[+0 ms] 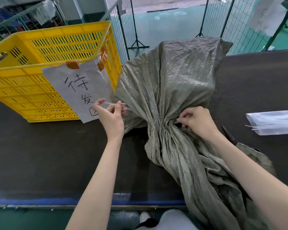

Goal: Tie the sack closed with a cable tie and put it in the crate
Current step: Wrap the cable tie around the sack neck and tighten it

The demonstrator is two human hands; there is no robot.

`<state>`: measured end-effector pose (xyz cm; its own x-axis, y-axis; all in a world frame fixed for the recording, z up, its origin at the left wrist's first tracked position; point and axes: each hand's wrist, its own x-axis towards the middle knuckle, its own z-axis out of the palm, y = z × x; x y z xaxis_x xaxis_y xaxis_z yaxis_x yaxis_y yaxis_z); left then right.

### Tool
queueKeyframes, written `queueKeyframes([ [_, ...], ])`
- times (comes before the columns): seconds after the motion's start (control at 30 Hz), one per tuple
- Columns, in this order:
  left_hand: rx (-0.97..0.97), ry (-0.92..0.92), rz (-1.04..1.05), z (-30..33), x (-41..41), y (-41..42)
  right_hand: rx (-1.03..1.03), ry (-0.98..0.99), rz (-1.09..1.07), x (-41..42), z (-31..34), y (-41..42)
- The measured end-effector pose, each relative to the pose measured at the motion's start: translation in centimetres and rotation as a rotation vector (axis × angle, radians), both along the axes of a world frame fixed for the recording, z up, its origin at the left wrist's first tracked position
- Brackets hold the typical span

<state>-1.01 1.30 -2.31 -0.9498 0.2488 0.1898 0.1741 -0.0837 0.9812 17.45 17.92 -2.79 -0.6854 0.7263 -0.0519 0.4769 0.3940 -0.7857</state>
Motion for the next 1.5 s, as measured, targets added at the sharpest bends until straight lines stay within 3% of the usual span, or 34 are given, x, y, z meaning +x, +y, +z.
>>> queueKeyframes([
  [0.1,-0.018,0.021,-0.089,0.4,0.0,0.4,-0.216,0.224,0.002,-0.4,0.7,-0.9],
  [0.23,-0.093,0.082,-0.231,0.7,-0.5,1.0,-0.197,0.334,0.035,-1.4,0.8,-1.1],
  [0.57,-0.318,0.197,-0.585,2.3,-2.2,3.0,0.44,0.481,0.242,-3.5,1.5,-1.1],
  [0.63,-0.365,0.233,-0.611,2.5,-2.6,3.6,0.353,0.514,0.216,-3.8,1.0,-1.1],
  [0.77,-0.358,0.213,-0.733,2.4,-2.8,4.6,-0.077,0.6,0.136,-4.4,0.4,-1.6],
  [0.9,-0.277,0.077,-0.842,1.6,-2.8,4.9,-0.119,0.559,0.056,-5.0,-0.2,-1.5],
  [1.1,-0.318,0.045,-0.918,1.9,-2.6,4.6,-0.464,0.672,-0.027,-6.0,-0.2,-1.5],
  [1.5,-0.338,0.036,-0.922,1.7,-2.3,5.6,-0.409,0.644,0.047,-6.7,0.0,-1.4],
])
